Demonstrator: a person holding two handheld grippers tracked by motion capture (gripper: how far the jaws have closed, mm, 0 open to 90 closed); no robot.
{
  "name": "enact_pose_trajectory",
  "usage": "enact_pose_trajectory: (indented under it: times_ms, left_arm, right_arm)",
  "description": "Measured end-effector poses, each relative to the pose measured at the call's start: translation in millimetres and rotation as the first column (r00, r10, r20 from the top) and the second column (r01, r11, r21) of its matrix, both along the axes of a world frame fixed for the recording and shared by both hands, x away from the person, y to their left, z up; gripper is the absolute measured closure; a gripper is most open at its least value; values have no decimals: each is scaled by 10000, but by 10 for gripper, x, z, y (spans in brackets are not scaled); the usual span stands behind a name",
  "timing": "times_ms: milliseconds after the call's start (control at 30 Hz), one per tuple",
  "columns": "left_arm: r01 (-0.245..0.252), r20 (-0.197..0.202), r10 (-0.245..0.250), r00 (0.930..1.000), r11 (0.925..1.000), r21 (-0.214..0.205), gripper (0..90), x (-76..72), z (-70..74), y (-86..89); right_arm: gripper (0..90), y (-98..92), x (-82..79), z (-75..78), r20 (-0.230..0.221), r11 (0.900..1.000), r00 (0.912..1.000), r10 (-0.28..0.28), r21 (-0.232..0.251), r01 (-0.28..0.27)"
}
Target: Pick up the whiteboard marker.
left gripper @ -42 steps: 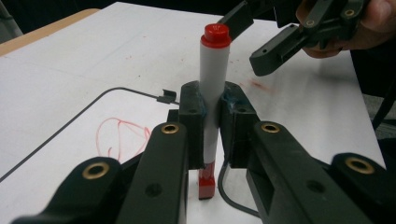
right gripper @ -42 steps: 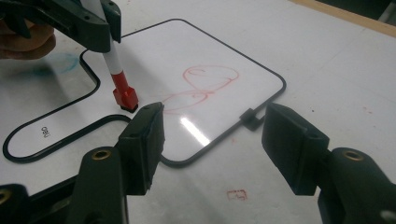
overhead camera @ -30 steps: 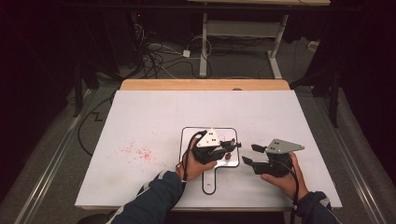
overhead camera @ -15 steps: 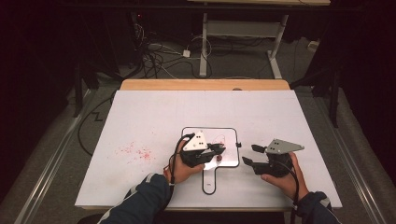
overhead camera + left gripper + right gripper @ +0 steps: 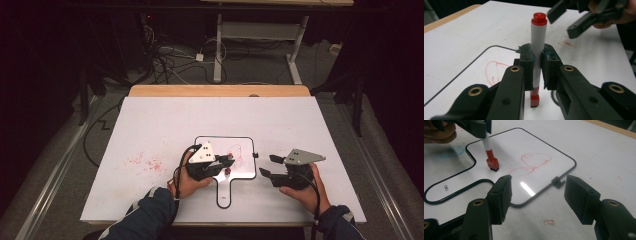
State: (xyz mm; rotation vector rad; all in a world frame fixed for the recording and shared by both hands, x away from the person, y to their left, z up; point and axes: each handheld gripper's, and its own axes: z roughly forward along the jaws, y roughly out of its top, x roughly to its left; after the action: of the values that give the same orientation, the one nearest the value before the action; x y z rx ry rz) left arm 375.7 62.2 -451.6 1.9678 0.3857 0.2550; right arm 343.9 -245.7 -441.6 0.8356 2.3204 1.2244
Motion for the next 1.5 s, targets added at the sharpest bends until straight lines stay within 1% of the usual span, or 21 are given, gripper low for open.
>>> enact_pose_trajectory:
  times_ms: [100,167,267,367,433,533,600,633,700,733,767,867,933,967,1000,1033,1133,1200,1267,1367,1500]
  left_arm:
    - [-106,-83,105,9999,9998,-195,789,75,-13,-81]
    - [-40,-169,35,9999,9995,-304,789,105,-21,-169]
    - [99,42,-98,9999,9996,-262,789,131,-18,-320]
    - [175,60,-173,9998,9992,-351,789,152,-27,-423]
    - [301,1,-301,9995,9986,-433,789,146,-34,-453]
    - [430,142,-427,9990,9987,-263,789,120,-26,-434]
    - [208,280,-204,9994,9997,-133,789,137,-18,-378]
    - [67,252,-64,9997,9999,-129,789,159,-17,-336]
    - [-80,-45,78,10000,9995,-318,789,183,-25,-251]
    - [-45,-196,37,9998,9990,-436,789,172,-32,-222]
    - [61,-209,-70,9998,9990,-444,789,143,-34,-211]
    - [508,-36,-509,9987,9983,-273,789,20,-26,-231]
    - [593,215,-592,9980,9982,-51,789,-16,-14,-243]
    - [548,267,-548,9981,9985,15,789,-2,-9,-237]
    - [189,412,-191,9990,9998,62,789,58,-10,-206]
    - [189,412,-191,9990,9998,62,789,58,-10,-206]
    - [-278,433,279,9987,9996,-31,789,160,-21,-175]
    - [-429,536,432,9976,9991,-70,789,208,-30,-183]
    - [-505,284,512,9983,9984,-265,789,241,-38,-189]
    - [-225,21,226,9997,9989,-404,789,200,-41,-214]
    - [145,216,-140,9997,9997,-217,789,132,-28,-315]
  right_arm:
    - [399,3,8,-3,5,10000,10000,-4,-16,4]
    - [399,6,11,-9,-11,10000,10000,1,-20,-1]
    - [399,2,13,-11,-21,10000,10000,9,-3,-9]
    - [399,-7,11,-14,-32,10000,10000,32,16,-32]
    - [399,-6,7,-12,-43,10000,10000,31,28,-31]
    - [399,-9,3,-11,-50,10000,10000,62,21,-61]
    - [399,-12,2,-11,-49,10000,10000,36,11,-36]
    - [399,-12,2,-11,-49,10000,10000,36,11,-36]
    - [398,-14,-2,-2,-19,10000,10000,-9,12,9]
    - [399,-16,-2,1,-32,10000,10000,18,30,-18]
    - [399,-16,-2,1,-32,10000,10000,18,30,-18]
    - [399,-14,7,-4,-48,10000,10000,-6,24,6]
    - [399,-4,6,-10,-50,10000,10000,23,-10,-23]
    - [399,-2,5,-8,-54,10000,10000,44,-43,-44]
    - [399,1,2,-8,-38,10000,10000,38,-29,-38]
    - [398,3,1,-7,-31,10000,10000,37,-31,-37]
    - [399,1,5,-11,-47,10000,10000,50,-53,-50]
    - [399,-4,11,-17,-96,10000,10000,19,-28,-19]
    - [399,-7,9,-16,-86,10000,10000,23,-33,-23]
    - [399,-11,5,-11,-58,10000,10000,51,-7,-52]
    - [399,-16,16,-17,-106,10000,9999,2,25,-1]
